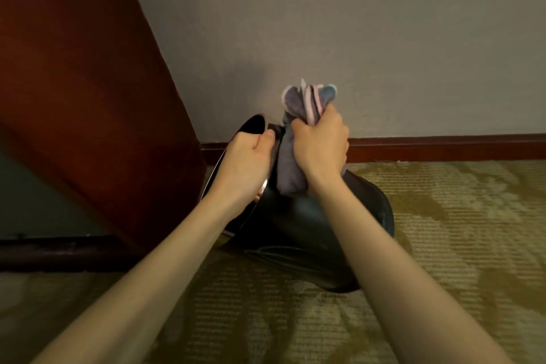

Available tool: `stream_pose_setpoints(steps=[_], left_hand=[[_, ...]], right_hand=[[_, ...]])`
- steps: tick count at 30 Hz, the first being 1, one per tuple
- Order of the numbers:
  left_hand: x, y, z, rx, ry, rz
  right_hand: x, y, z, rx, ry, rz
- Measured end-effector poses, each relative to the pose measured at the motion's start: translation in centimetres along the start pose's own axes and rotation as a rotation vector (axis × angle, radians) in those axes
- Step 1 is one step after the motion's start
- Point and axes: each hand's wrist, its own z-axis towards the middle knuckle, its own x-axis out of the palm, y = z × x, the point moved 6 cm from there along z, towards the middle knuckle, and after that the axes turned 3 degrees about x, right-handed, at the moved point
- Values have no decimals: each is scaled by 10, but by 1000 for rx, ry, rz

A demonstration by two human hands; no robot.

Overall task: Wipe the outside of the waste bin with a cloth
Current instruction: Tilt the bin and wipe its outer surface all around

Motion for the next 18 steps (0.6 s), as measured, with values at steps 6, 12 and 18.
stream_pose_setpoints(steps=[6, 12, 18], left_hand=[[-11, 5, -14, 12, 15, 64], [-26, 11, -15, -2, -67, 211], [-38, 23, -4, -51, -89, 249]], right_hand=[[23, -15, 39, 79, 185, -100], [24, -20, 33, -6, 186, -178], [9, -19, -34, -269, -69, -169]])
